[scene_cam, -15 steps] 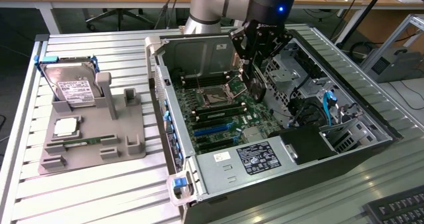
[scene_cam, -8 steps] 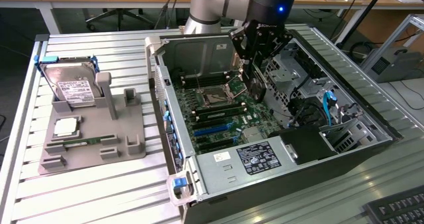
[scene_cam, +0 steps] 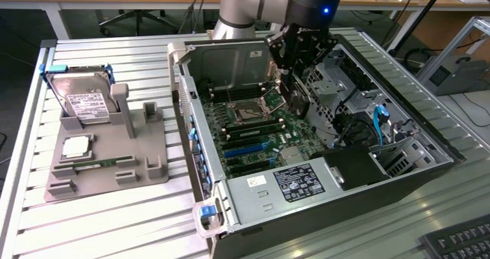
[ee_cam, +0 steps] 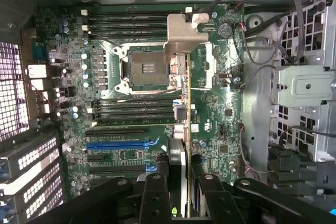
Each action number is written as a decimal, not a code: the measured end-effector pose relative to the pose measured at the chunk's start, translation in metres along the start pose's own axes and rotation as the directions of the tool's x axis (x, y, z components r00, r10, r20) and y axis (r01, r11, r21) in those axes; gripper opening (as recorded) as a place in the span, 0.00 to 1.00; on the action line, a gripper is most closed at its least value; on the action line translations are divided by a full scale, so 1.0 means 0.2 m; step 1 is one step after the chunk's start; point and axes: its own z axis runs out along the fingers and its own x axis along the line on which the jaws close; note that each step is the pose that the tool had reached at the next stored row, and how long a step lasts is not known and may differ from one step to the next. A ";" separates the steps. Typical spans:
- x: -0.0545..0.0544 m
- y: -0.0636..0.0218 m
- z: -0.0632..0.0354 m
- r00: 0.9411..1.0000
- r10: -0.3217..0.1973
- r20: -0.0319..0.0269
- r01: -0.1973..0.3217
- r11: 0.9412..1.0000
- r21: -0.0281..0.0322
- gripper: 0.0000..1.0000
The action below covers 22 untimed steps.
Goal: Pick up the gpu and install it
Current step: 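Insert the gpu into the slot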
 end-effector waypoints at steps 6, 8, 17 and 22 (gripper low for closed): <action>0.00 0.000 0.000 0.996 -0.092 0.007 0.092 0.996 -0.001 0.27; 0.00 0.000 0.001 0.992 -0.128 0.010 0.128 0.992 -0.002 0.27; 0.00 0.000 0.003 0.969 -0.247 0.020 0.247 0.969 -0.003 0.27; 0.00 0.000 0.004 0.946 -0.323 0.026 0.323 0.946 -0.003 0.27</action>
